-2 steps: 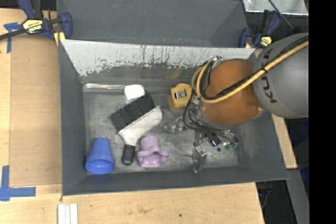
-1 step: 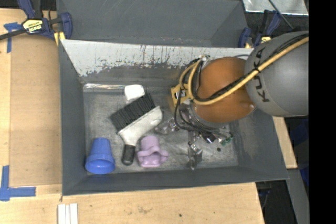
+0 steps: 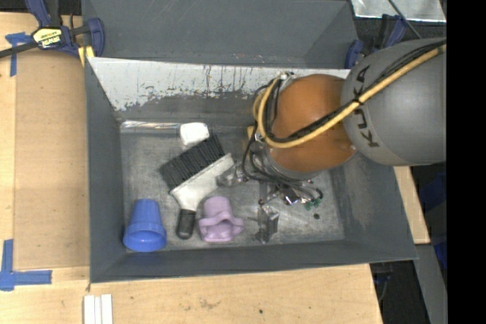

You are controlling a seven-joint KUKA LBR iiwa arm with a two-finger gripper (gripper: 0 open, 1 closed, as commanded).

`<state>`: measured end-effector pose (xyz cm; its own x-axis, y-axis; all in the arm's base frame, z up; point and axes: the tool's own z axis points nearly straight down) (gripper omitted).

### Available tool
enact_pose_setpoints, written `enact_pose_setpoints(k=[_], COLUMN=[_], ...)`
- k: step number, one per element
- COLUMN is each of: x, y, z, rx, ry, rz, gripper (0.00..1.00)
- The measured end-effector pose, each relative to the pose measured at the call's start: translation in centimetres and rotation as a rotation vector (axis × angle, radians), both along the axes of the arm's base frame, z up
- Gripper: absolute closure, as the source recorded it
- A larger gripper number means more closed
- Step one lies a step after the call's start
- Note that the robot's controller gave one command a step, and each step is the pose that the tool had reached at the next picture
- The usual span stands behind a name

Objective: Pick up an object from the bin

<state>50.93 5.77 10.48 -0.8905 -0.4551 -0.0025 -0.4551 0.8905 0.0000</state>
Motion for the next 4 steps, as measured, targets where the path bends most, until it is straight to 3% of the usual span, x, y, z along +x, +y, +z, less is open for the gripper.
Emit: enact_pose_setpoints(k=[1,2,3,4], x=[1.9,0.0,0.0,-0.6], y=[2.3,7.4,7.4,10.5], z=[-1.1,-2.2,-2.2,13.5], rx=[-0.003,0.006,0.006,0.001], ry=[-0.007,-0.033,-0.033,-0.004], rz=[0.161,0.147,0.146,0.113], gripper=[0.0,1.0,1.0,1.0])
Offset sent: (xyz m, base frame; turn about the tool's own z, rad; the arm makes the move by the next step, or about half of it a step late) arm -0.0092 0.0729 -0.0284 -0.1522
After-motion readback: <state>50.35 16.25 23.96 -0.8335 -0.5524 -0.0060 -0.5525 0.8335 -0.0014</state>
